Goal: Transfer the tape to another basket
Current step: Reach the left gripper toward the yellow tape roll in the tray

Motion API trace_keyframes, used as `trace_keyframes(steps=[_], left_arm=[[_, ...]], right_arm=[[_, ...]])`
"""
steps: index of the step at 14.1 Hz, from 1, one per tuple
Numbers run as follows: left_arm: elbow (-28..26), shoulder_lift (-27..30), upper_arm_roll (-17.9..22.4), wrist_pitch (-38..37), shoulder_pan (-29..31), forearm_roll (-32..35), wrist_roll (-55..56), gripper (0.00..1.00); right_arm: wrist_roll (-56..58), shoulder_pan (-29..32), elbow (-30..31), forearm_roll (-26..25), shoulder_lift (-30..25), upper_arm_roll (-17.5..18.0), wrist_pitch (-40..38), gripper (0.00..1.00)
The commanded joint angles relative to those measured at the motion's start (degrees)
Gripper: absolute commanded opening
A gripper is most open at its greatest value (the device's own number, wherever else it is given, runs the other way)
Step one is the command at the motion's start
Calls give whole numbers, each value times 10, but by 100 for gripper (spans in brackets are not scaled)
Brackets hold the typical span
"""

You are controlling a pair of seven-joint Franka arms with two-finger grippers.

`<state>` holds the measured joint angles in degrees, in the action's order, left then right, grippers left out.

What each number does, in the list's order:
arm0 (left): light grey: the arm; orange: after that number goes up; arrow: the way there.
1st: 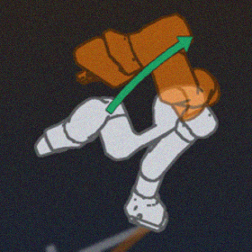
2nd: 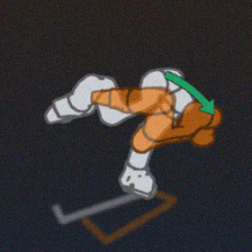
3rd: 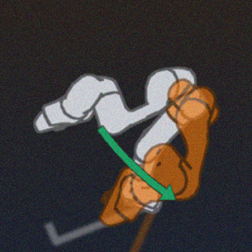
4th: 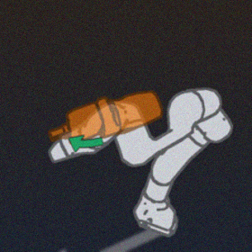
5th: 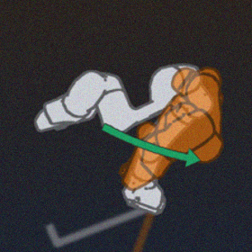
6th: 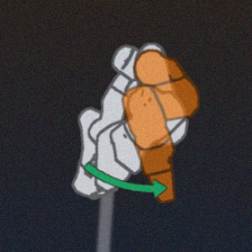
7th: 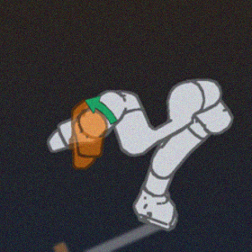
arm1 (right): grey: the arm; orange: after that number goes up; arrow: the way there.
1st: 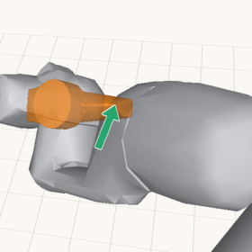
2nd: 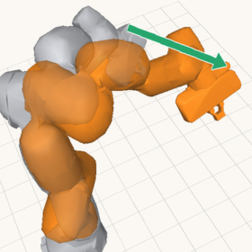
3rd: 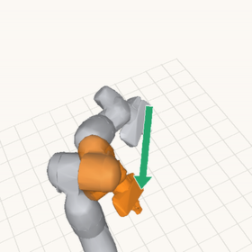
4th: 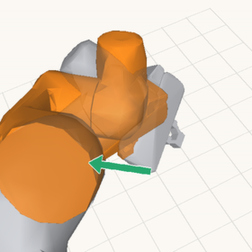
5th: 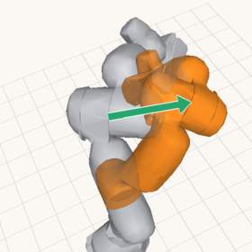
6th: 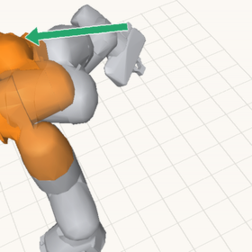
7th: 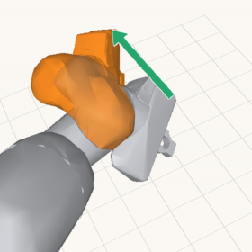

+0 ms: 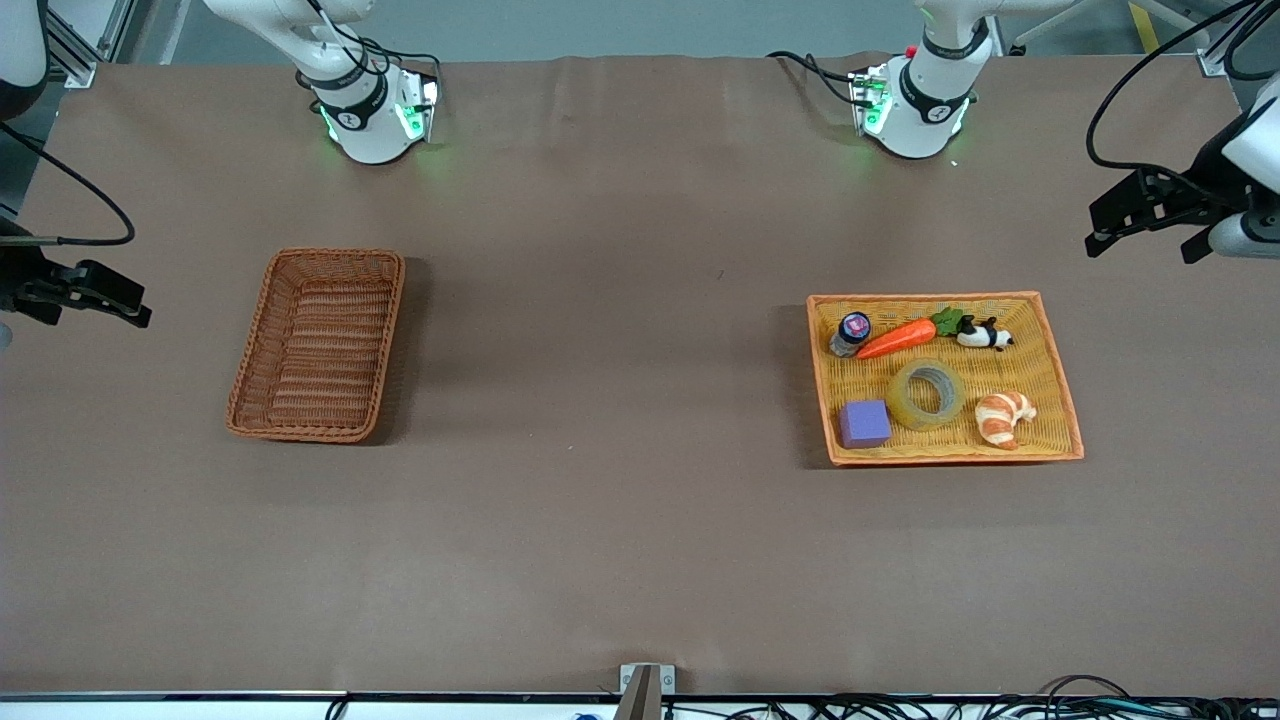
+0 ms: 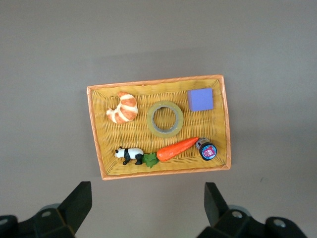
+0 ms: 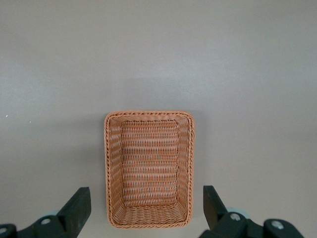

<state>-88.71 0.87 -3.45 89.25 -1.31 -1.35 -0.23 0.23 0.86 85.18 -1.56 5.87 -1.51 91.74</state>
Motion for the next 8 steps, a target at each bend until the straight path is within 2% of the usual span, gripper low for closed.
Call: trace_keyframes(steps=[1,6,8], left_arm=[[-13,-49,-7,19,2,10,6,100],[-161,-78,-9,197,5,11,5,100],[-196,-104,-9,242,5,11,4,100]], right_arm=[[6,5,10,10,-9,2,2,100],[11,4,9,9,-9,3,5,100],[10,4,9,9,-9,3,5,100]])
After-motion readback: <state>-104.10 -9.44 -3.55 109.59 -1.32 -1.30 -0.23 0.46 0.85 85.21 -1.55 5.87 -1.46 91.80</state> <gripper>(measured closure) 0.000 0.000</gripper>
